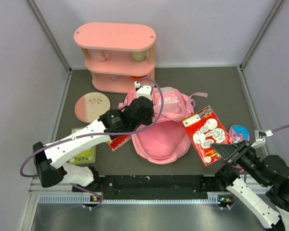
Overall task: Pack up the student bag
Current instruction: Place the book in the student bag.
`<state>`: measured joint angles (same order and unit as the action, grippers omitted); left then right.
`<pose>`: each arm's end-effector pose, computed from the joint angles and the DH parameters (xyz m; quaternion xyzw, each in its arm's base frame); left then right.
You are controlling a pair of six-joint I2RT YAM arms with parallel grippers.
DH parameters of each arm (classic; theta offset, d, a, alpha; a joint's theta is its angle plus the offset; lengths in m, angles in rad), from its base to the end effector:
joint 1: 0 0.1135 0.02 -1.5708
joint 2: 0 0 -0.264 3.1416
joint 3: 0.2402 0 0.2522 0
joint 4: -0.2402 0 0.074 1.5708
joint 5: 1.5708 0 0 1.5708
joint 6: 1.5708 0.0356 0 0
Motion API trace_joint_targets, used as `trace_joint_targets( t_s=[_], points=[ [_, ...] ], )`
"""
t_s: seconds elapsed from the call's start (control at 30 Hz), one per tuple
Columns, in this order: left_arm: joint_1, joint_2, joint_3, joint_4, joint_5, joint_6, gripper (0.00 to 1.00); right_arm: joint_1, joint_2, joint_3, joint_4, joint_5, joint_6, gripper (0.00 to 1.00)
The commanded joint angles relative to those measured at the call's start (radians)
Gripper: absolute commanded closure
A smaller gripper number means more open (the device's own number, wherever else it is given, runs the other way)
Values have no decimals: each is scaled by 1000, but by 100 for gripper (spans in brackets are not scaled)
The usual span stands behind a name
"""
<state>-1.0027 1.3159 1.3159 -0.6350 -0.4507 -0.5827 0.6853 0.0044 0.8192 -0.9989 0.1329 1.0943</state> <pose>0.1657 -0.2309 0.3661 0.0828 0.8718 -0.1731 0.4506 -0.0064 -0.0114 0.3140 0.1974 0.7428 0.4633 0.4412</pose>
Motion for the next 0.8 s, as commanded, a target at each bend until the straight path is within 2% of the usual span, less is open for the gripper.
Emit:
trace_joint_targets(
  t_s=[0.0,0.2,0.47,0.63,0.77],
  points=[
    [30,25,63,120,-33,-40,100,8,-69,31,115,-128,-37,100],
    [38,29,88,135,-28,-49,100,8,74,-81,170,-350,-21,100],
    [39,14,112,204,-2,-57,100,10,115,-201,238,-323,53,100],
    [39,-4,60,287,75,-35,100,8,123,-379,477,-267,205,100],
    [39,-36,13,339,113,-23,100,8,178,-443,652,-138,268,100]
  ],
)
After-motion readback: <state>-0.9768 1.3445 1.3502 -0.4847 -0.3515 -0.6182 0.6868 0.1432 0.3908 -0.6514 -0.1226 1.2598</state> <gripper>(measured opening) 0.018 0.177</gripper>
